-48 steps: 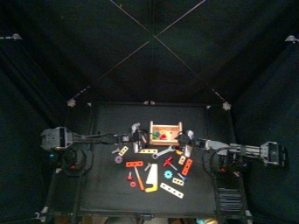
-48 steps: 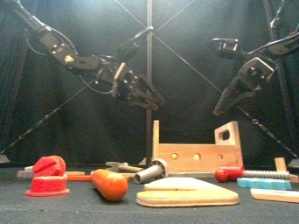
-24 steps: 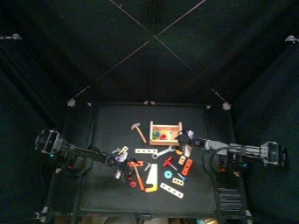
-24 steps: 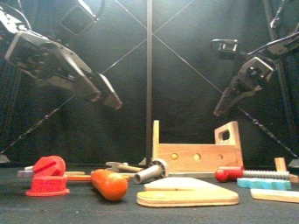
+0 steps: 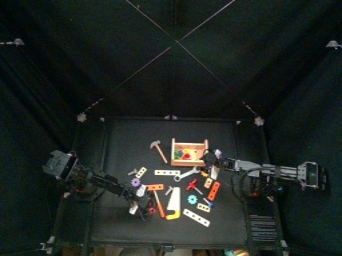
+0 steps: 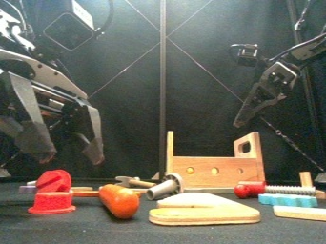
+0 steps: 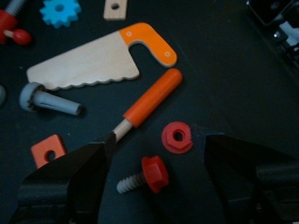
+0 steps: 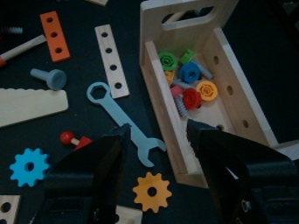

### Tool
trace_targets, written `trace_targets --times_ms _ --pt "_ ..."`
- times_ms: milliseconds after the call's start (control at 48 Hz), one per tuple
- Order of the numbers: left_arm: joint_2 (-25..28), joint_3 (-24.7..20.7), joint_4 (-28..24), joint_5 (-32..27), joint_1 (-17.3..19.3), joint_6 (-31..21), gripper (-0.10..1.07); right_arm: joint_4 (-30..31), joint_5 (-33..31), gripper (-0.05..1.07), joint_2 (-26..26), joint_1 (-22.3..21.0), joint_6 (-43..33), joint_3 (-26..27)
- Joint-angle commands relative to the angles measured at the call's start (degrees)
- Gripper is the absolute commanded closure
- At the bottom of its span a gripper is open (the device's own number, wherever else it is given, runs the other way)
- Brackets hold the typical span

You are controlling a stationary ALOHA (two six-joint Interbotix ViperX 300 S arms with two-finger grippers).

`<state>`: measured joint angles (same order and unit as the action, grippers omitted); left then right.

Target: Grab red nut

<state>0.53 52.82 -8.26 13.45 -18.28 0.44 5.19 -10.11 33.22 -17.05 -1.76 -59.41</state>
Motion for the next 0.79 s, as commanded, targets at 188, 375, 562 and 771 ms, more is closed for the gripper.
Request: trace_targets --times_ms 188,375,562,771 --pt "1.1 -3.5 0.1 -4.7 -2.7 -0.3 -0.02 -0.2 0.5 0.14 0.3 -0.2 0.1 0.7" --pt "2.4 -6.8 0.2 -14.0 -3.5 -0.3 -0.02 -0.2 0.5 0.14 0.3 -0.2 0.1 0.8" --pt "5.4 -11.0 -0.7 -21.7 -3.5 -0.1 -0.02 -0.2 0.5 0.14 0.2 -0.2 0.1 0.7" --pt "7.4 -12.2 -1.8 -23.1 -3.6 -0.2 -0.02 -0.2 0.5 0.14 0.2 -0.2 0.1 0.5"
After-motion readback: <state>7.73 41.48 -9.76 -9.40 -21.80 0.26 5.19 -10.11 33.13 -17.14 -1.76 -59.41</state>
